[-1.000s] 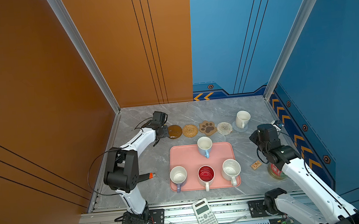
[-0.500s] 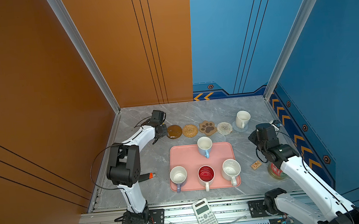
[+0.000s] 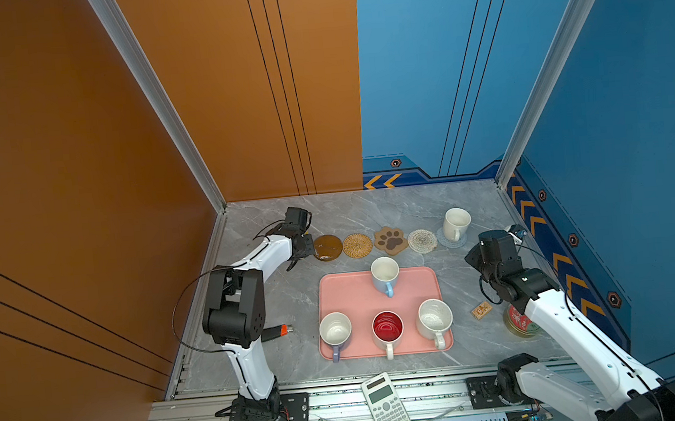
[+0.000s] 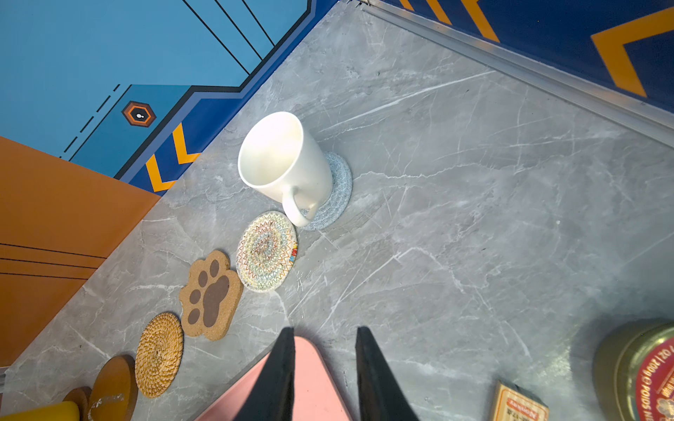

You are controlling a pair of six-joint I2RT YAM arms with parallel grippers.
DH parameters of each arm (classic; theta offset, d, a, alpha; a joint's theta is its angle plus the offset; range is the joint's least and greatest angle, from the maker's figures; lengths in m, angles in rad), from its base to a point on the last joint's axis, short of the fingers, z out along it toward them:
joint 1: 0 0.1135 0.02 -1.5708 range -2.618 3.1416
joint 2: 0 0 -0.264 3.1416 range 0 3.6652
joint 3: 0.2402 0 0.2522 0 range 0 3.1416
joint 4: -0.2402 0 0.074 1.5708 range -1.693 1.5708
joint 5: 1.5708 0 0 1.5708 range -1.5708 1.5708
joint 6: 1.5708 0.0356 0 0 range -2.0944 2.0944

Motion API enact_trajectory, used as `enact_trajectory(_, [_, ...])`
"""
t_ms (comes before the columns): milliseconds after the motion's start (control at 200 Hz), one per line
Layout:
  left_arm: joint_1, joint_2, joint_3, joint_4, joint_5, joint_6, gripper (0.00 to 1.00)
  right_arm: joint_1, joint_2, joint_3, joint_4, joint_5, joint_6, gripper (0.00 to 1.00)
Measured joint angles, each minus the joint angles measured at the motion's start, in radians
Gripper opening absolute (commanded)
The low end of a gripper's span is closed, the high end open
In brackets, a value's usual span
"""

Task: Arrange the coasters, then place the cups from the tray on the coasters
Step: 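Carry the yellow mug with the left gripper over the dark brown coaster, then lower the yellow mug onto the dark brown coaster and open the left gripper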

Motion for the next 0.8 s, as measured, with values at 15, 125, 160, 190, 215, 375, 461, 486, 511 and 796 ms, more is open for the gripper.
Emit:
enact_trajectory(15, [0.0, 0.0, 0.0, 0.0, 0.0, 0.0, 0.0, 0.0, 0.0, 0.0, 0.0, 0.0, 0.0, 0.28])
enact_trajectory(125, [0.002, 0.0, 0.0, 0.0, 0.003, 0.0, 0.0, 0.0, 0.0, 0.0, 0.0, 0.0, -0.002, 0.28])
enact_trajectory(160, [0.003, 0.0, 0.0, 0.0, 0.004, 0.0, 0.0, 0.0, 0.001, 0.0, 0.0, 0.0, -0.002, 0.28])
enact_trajectory(190, [0.003, 0.0, 0.0, 0.0, 0.004, 0.0, 0.0, 0.0, 0.002, 0.001, 0.0, 0.0, -0.002, 0.28])
enact_trajectory(215, [0.003, 0.0, 0.0, 0.0, 0.004, 0.0, 0.0, 0.0, 0.002, 0.001, 0.0, -0.001, -0.002, 0.27])
enact_trajectory(375, [0.003, 0.0, 0.0, 0.0, 0.006, 0.0, 0.0, 0.0, 0.009, 0.002, 0.001, -0.01, -0.002, 0.27])
enact_trajectory(461, [0.004, 0.0, 0.0, 0.0, 0.006, 0.0, 0.0, 0.0, 0.012, 0.002, 0.001, -0.016, -0.002, 0.27])
enact_trajectory(486, [0.003, 0.0, 0.0, 0.0, 0.006, 0.0, 0.0, 0.0, 0.013, 0.002, 0.001, -0.016, -0.002, 0.28])
enact_trajectory(511, [0.004, 0.0, 0.0, 0.0, 0.006, 0.0, 0.0, 0.0, 0.013, 0.003, 0.001, -0.017, -0.002, 0.27])
enact_trajectory(796, [0.004, 0.0, -0.001, 0.0, 0.006, 0.0, 0.0, 0.0, 0.016, 0.003, 0.001, -0.019, -0.002, 0.28])
